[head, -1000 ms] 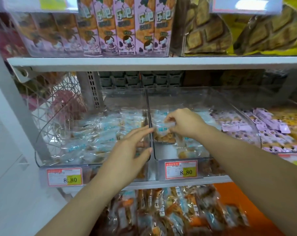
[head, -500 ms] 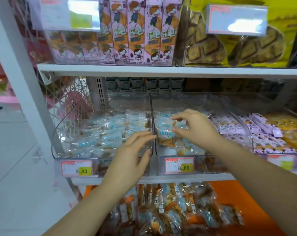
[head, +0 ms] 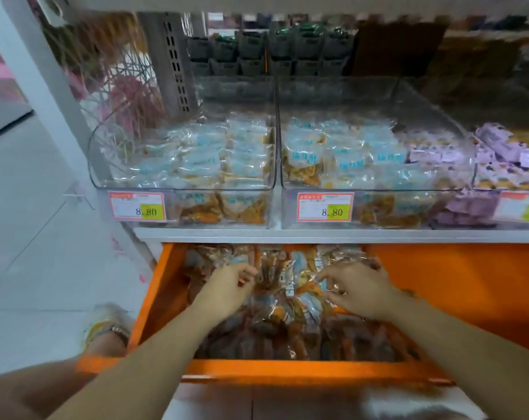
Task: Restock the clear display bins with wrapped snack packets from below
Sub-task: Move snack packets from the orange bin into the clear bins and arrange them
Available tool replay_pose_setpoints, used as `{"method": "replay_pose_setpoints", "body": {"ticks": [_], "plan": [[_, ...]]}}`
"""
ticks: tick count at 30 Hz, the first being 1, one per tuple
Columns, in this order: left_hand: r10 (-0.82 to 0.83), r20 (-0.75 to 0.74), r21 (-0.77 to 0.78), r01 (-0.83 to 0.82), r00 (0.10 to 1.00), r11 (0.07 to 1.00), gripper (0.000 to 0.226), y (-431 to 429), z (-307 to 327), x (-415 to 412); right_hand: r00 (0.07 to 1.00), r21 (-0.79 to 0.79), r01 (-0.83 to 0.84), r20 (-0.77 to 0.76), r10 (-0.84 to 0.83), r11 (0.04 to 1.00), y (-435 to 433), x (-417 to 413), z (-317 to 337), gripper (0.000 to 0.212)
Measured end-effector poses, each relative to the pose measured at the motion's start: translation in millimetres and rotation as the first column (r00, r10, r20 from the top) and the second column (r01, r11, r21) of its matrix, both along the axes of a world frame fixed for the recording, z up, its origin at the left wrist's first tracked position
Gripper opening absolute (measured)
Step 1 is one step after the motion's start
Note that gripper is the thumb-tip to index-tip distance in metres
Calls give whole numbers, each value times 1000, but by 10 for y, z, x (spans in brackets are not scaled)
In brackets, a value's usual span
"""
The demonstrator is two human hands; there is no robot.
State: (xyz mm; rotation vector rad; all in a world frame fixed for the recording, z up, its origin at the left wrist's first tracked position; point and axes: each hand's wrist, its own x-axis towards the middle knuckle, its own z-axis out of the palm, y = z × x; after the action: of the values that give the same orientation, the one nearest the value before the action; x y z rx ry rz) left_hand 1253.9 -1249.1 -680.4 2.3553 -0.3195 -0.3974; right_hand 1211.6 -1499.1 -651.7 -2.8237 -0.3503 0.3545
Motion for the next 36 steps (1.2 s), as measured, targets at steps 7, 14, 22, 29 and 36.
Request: {"method": "replay_pose_setpoints", "body": {"ticks": [7, 14, 22, 29, 36], "plan": [[-128, -279, 186, 185, 952, 965, 44, -213, -636, 318, 915, 71, 188, -375, -149, 980, -21, 280, -740, 35], [-136, -442, 189, 240, 887, 952, 91, -270, -1024, 246, 852, 135, 265, -497, -166, 955, 9, 111, -1075, 89], [-127, -523, 58, 184, 843, 981, 114, -138, -1370, 275, 784, 2, 170, -606, -134, 985, 69, 209, -1339, 126], [-85, -613, -54, 65, 786, 996, 109, -132, -1434, 266, 702, 224, 448, -688, -185, 865, -100, 345, -1538, 105], [-181, -546, -100, 150, 818, 984, 111, -205, -1464, 202, 412, 261, 802, -893, -180, 538, -246, 435, -1485, 58]]}}
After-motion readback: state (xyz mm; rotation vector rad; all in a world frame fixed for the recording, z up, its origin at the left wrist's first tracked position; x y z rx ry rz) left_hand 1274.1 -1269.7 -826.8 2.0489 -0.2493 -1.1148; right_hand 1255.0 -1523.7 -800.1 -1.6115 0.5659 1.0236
